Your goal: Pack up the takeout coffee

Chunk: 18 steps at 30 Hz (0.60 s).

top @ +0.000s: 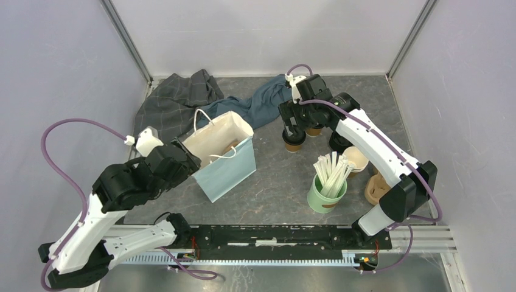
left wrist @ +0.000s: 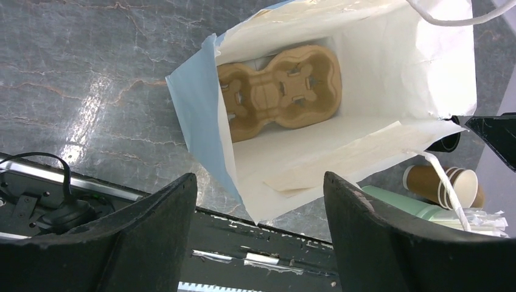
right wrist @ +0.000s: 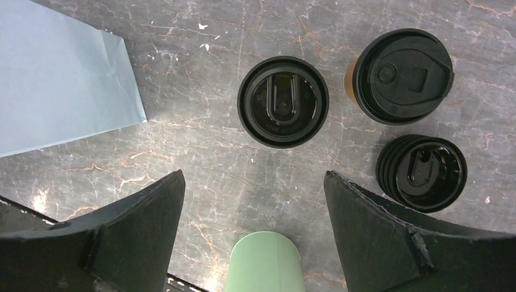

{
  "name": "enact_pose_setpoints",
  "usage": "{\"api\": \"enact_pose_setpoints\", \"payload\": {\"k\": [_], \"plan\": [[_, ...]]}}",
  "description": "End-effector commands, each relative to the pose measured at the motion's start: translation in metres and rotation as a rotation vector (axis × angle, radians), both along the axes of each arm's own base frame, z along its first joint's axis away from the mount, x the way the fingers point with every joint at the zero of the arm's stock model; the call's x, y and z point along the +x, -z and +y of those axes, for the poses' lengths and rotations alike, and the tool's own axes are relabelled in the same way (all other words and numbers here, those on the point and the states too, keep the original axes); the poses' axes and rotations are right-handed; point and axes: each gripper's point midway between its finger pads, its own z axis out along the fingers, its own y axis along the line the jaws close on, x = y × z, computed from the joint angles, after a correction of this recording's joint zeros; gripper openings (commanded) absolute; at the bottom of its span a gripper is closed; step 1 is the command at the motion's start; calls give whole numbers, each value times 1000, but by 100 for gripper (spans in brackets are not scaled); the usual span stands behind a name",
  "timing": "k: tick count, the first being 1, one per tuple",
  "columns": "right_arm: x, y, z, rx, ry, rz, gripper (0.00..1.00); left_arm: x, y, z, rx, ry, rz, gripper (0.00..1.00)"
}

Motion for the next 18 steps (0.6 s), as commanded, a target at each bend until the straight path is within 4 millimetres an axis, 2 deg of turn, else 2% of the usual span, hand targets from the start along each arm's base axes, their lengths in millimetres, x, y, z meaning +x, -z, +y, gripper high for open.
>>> {"api": "enact_pose_setpoints", "payload": {"k": [1, 4, 8, 10, 15, 18], "plan": [[4, -18, 14, 71, -48, -63, 91, 8, -14, 7, -3, -53, -56, 82], [5, -27, 22, 116, -63, -71, 91, 11, -13, 9, 21, -59, -64, 80], [9, -38, 24, 128, -65, -91, 91, 11, 7, 8, 46, -83, -18, 74], [9, -39, 23, 121, -63, -97, 91, 13, 10, 9, 67, -85, -15, 69], [4, -25, 18, 95, -68, -75, 90, 24, 4, 16, 156, -96, -61, 49], [0, -15, 13, 70, -66, -61, 89, 40, -3, 3, 215, -24, -99, 42]]}}
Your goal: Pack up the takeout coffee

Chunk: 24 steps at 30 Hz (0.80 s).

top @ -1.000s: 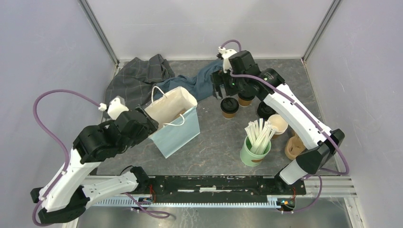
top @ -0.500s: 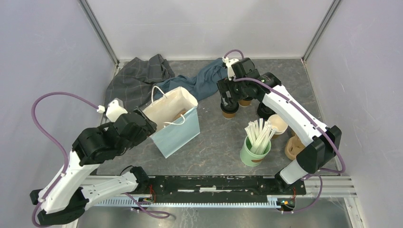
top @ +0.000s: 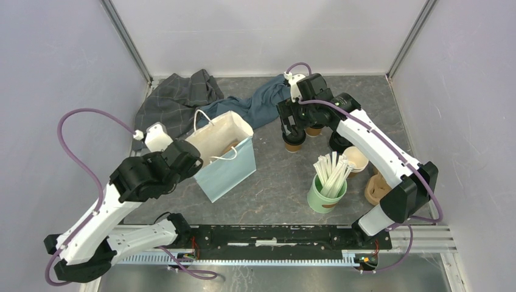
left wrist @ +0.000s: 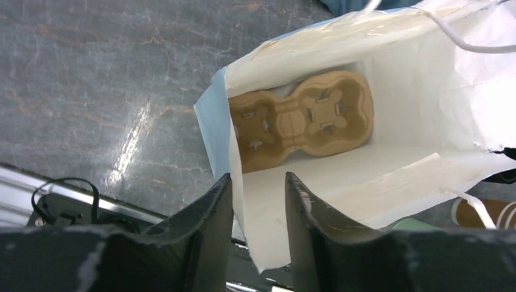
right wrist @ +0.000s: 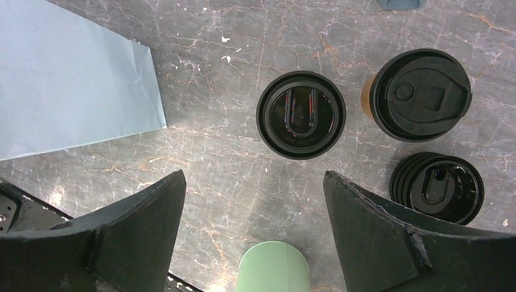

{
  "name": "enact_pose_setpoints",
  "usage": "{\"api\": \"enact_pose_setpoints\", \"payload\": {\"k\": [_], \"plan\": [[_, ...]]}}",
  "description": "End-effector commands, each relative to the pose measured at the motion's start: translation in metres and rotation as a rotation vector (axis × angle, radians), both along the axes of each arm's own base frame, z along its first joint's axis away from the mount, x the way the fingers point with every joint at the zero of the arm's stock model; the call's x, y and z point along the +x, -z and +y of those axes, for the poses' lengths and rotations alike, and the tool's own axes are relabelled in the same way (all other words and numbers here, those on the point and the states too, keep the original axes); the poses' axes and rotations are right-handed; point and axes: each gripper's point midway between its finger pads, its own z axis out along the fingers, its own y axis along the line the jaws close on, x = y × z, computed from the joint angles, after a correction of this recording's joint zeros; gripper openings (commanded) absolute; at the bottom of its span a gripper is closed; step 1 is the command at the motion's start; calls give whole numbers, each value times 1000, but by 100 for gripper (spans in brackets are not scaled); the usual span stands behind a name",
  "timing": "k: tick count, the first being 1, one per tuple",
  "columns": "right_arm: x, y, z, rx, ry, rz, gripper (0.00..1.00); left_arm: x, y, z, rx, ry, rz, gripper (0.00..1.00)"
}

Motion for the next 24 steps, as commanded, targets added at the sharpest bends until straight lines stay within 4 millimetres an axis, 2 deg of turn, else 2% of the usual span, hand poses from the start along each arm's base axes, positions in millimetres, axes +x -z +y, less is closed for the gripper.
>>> {"api": "enact_pose_setpoints", "payload": {"k": [1, 4, 8, 11, 13, 19, 24], "plan": [[0, -5, -5, -11, -11, -49, 89, 29, -17, -11, 89, 49, -94, 40], [-1, -3, -7, -21, -9, -46, 89, 37, -14, -22, 140, 96, -68, 28], [0, -9, -5, -5, -6, -53, 89, 48, -14, -28, 197, 150, -61, 21], [2, -17, 0, 25, -3, -54, 90, 63, -22, -36, 229, 217, -85, 17], [0, -24, 9, 70, -22, -47, 90, 73, -29, -38, 250, 241, -97, 11], [5, -56, 23, 175, -25, -68, 90, 100, -27, -66, 318, 395, -84, 2], [11, -91, 40, 330, -12, -84, 91, 105, -24, -62, 378, 390, -56, 2]]}}
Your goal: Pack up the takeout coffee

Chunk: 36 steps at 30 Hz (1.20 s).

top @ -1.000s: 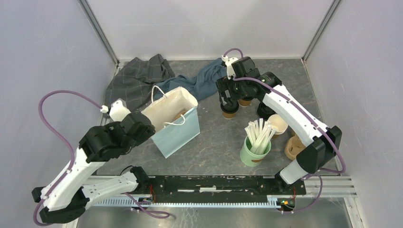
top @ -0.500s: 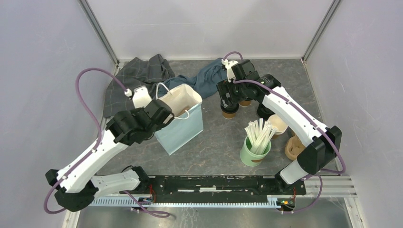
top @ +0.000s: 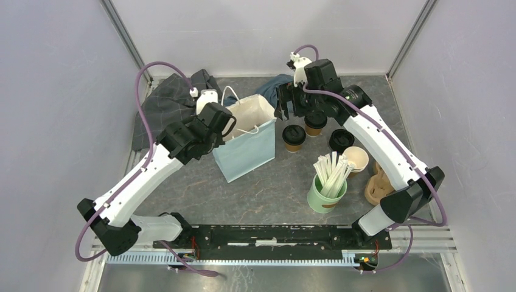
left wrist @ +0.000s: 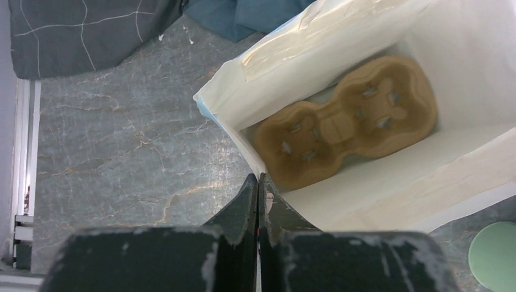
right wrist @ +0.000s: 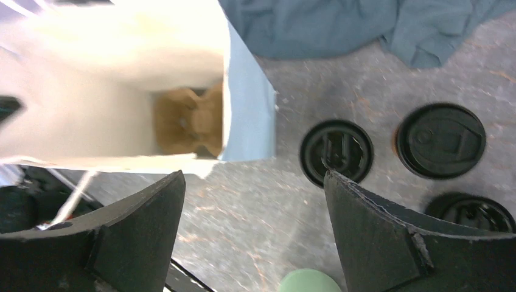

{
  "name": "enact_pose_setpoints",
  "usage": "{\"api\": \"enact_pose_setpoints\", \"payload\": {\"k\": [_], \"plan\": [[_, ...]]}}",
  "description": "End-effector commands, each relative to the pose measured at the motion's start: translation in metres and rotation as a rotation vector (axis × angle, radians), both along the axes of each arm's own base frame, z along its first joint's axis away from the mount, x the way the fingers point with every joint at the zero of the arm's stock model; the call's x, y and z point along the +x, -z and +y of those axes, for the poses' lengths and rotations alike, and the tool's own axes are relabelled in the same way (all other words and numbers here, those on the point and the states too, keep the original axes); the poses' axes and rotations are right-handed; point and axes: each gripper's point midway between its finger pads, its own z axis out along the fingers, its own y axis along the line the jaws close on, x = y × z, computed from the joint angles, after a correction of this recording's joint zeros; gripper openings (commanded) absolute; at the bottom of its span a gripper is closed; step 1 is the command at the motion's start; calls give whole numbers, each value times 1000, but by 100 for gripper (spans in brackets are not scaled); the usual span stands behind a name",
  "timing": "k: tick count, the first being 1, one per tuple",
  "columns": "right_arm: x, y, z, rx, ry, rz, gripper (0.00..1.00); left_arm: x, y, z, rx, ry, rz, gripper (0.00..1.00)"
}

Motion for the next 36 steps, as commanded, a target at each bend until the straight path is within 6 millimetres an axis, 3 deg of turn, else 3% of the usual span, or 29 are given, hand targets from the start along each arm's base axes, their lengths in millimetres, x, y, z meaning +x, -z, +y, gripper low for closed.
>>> {"api": "enact_pose_setpoints", "payload": {"k": [1, 5, 10, 12, 18, 25, 27, 31, 36], "plan": [[6, -45, 28, 212, -12, -29, 91, 8, -17, -1, 29, 56, -49, 2], [12, -43, 40, 260, -22, -15, 88, 3, -3, -3, 12, 73, -24, 4], [34, -43, 45, 195, -22, -58, 83, -5, -2, 2, -12, 16, 14, 28], [39, -39, 53, 190, -37, -49, 76, -5, -5, 3, -20, 1, 20, 31], [36, -19, 69, 129, -58, -34, 50, 8, 3, 12, 44, -28, 62, 30], [16, -11, 78, 107, -57, -28, 7, 17, 2, 25, 46, -31, 67, 15], [5, -12, 80, 122, -48, -19, 1, 21, 0, 29, 55, -32, 63, 11], [-20, -12, 84, 204, -22, 8, 3, 29, -9, 35, 64, -38, 34, 9], [-15, -38, 56, 175, 58, -97, 42, 28, -9, 41, 64, -51, 31, 9]]}}
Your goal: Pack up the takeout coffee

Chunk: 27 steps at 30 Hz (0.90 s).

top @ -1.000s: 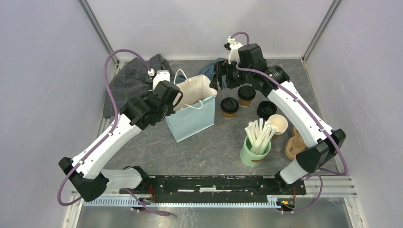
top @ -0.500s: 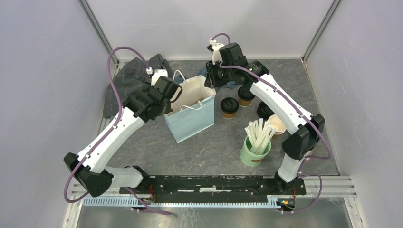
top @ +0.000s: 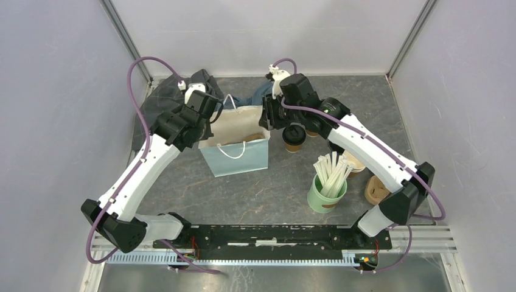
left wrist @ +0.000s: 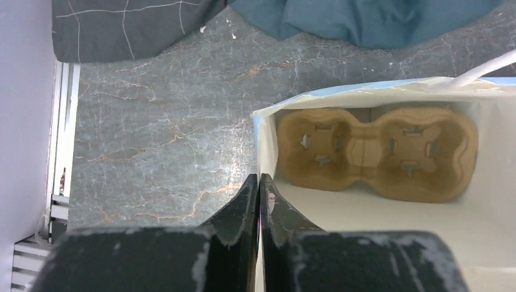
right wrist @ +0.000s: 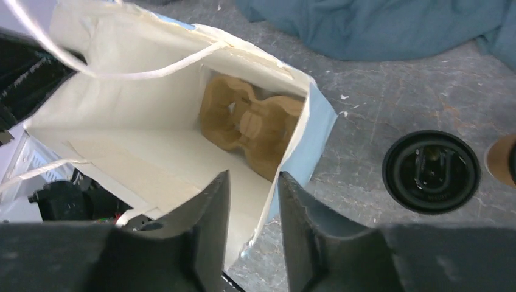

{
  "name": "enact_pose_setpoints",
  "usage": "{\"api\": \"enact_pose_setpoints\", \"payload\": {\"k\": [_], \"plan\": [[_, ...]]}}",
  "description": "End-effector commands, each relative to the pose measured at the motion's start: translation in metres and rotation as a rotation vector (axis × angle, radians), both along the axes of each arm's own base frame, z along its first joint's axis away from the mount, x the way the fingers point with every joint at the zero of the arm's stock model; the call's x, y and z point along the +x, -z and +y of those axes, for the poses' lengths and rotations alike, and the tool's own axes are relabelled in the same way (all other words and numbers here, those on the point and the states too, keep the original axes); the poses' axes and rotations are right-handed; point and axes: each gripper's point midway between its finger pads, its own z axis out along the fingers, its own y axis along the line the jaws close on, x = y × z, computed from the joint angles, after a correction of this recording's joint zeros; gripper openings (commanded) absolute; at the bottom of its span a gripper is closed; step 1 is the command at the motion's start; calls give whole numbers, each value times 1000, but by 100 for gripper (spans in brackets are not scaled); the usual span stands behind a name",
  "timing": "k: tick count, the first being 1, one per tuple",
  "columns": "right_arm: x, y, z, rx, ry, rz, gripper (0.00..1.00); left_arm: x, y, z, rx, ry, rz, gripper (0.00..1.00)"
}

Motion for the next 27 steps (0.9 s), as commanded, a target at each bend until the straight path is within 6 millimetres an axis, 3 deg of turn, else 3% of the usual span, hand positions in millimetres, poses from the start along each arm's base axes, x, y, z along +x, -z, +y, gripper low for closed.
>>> {"api": "enact_pose_setpoints", "payload": {"k": [1, 4, 8, 10, 12, 15, 22, 27], "plan": [[15, -49, -30, 3, 118, -147, 48, 6, -18, 3, -3, 23, -57, 9], [27, -55, -63, -93, 162, -203, 60, 5, -15, 3, -7, 27, -46, 14], [47, -20, -118, -237, 226, -151, 63, 1, -8, 9, 14, -3, -2, 27], [49, -2, -134, -313, 214, -118, 74, 0, -8, 10, 9, -12, 8, 31], [47, 21, -137, -392, 152, -85, 88, -1, -5, 10, 8, -15, 15, 35], [51, 49, -135, -465, 92, -24, 94, -2, -7, 8, -7, -13, 19, 37], [62, 98, -119, -498, 31, 88, 95, 1, -9, 10, -7, -34, 13, 41], [66, 119, -114, -506, 27, 132, 92, 1, -4, 6, -15, -27, 40, 41]]}}
